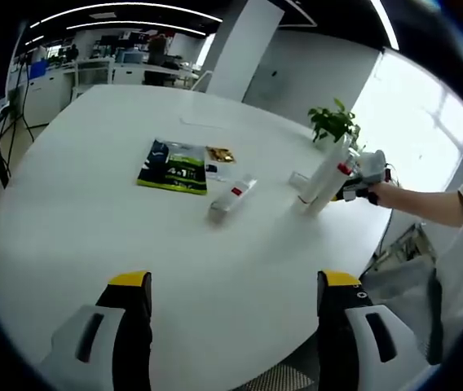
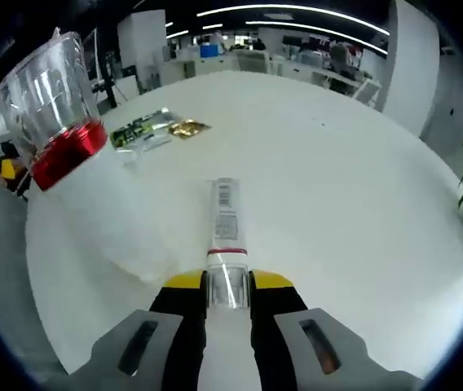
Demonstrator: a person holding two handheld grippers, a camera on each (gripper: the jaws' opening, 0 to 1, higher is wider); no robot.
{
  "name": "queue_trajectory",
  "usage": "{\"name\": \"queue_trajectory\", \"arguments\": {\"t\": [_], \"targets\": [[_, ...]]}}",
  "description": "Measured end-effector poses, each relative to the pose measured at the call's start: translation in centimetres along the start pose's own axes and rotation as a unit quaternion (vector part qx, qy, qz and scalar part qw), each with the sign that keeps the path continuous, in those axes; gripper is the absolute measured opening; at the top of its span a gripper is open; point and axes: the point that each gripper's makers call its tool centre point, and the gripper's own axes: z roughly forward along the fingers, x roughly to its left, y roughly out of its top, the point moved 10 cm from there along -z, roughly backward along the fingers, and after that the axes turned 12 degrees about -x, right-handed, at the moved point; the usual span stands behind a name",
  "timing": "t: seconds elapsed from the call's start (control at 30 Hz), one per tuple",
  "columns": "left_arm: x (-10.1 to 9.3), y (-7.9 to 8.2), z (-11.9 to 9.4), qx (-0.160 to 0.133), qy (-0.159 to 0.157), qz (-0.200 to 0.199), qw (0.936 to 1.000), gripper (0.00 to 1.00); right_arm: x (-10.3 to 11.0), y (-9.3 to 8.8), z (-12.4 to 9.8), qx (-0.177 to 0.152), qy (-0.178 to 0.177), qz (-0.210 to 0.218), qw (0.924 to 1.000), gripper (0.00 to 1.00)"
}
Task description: Arrange the skincare products in the storage area until every visible bottle or jar stands upright without overlapping.
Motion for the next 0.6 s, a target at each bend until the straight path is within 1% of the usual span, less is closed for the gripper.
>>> {"name": "queue_trajectory", "arguments": {"t": [0.1,0.23,0.3,0.37,0.43,0.5,0.6], "targets": [[-0.2,0.1,0.2,-0.003,-0.006,0.002,1.0000,0.76,-0.3,-0.2,-0.9,0.004,-0.014,-0.005,0.9999,0.19],[-0.9,0.3,0.6,-0.009,-0.020,0.006,0.9997,0.76,-0.3,-0.2,-2.8,-0.007,-0.034,0.013,0.9993,0.19],[-1.1,0.4,0.6,-0.010,-0.026,0.008,0.9996,0.76,0.2,-0.4,-3.4,-0.010,-0.041,0.018,0.9990,0.19],[-1.3,0.3,0.6,-0.011,-0.032,0.010,0.9994,0.76,0.1,-0.7,-4.0,-0.006,-0.049,0.023,0.9985,0.19],[-1.6,0.4,0.5,-0.013,-0.038,0.014,0.9991,0.76,0.9,-0.5,-5.3,-0.005,-0.055,0.025,0.9981,0.19],[-1.9,0.5,0.4,-0.015,-0.045,0.016,0.9987,0.76,0.7,-0.8,-6.2,-0.003,-0.064,0.025,0.9976,0.19],[-2.4,0.6,0.4,-0.018,-0.057,0.025,0.9979,0.76,1.6,-0.6,-8.1,-0.003,-0.076,0.034,0.9966,0.19]]}}
